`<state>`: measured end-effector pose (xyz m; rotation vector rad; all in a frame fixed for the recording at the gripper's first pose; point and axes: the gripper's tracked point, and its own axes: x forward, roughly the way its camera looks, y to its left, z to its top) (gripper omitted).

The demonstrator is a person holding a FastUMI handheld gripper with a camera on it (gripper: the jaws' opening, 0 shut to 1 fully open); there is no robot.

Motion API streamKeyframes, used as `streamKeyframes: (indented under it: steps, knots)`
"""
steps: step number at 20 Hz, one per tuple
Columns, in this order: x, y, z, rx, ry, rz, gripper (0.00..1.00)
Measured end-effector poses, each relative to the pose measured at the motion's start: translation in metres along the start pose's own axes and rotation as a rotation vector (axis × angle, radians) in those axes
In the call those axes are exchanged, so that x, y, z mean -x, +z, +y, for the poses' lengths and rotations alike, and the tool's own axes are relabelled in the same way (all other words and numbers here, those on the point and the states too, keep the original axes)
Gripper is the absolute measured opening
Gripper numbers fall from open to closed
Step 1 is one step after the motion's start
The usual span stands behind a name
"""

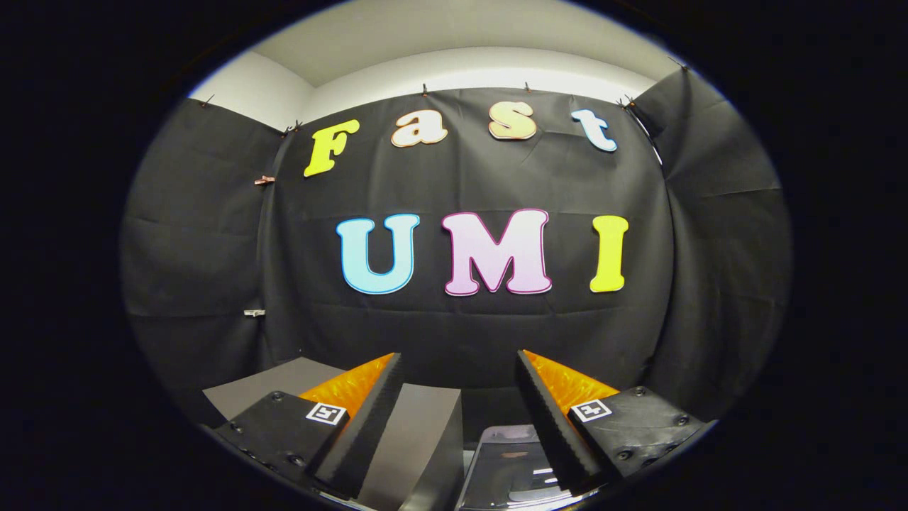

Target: Put the clothes into the washing machine and then close the washing machine lid.

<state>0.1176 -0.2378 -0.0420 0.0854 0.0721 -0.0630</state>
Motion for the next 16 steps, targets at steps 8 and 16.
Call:
streamKeyframes:
  steps: [8, 16]
  knots:
    - [-0.001, -0.008, 0.0, 0.006, 0.019, 0.016, 0.99]
    - [-0.002, -0.013, 0.007, 0.011, 0.035, 0.026, 0.99]
